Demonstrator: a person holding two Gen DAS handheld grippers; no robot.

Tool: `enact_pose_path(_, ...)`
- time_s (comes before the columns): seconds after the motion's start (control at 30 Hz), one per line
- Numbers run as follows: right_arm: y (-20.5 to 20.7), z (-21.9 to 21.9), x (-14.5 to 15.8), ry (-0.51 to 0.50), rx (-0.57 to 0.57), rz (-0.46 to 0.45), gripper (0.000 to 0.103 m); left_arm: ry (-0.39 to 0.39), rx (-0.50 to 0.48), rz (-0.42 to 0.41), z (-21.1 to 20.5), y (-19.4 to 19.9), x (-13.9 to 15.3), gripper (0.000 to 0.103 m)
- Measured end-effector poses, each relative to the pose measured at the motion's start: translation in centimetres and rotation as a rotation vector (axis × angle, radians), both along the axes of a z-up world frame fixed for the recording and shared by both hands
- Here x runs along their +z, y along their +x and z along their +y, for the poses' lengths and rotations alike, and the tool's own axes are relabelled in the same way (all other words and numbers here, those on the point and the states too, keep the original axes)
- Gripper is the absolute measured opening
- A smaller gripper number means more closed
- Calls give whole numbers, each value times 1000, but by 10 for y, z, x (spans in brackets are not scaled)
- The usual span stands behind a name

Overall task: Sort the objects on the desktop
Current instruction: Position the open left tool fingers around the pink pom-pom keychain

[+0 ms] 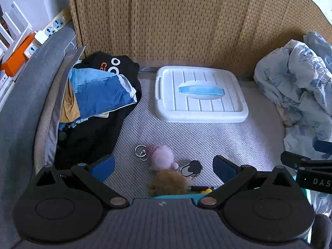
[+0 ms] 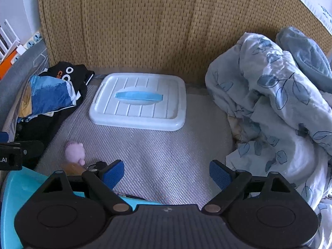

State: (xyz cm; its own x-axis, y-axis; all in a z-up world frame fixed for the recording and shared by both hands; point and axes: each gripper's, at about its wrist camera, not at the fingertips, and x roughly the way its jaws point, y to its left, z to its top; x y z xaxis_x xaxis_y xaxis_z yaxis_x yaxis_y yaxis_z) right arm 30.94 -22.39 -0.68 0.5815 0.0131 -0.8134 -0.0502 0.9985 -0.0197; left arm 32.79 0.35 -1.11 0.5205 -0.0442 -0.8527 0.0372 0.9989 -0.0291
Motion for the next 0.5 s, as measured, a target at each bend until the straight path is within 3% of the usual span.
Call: enact_pose_path(0.5, 19, 0, -19, 15, 43, 50, 92, 60, -60, 50, -3, 29, -19, 103)
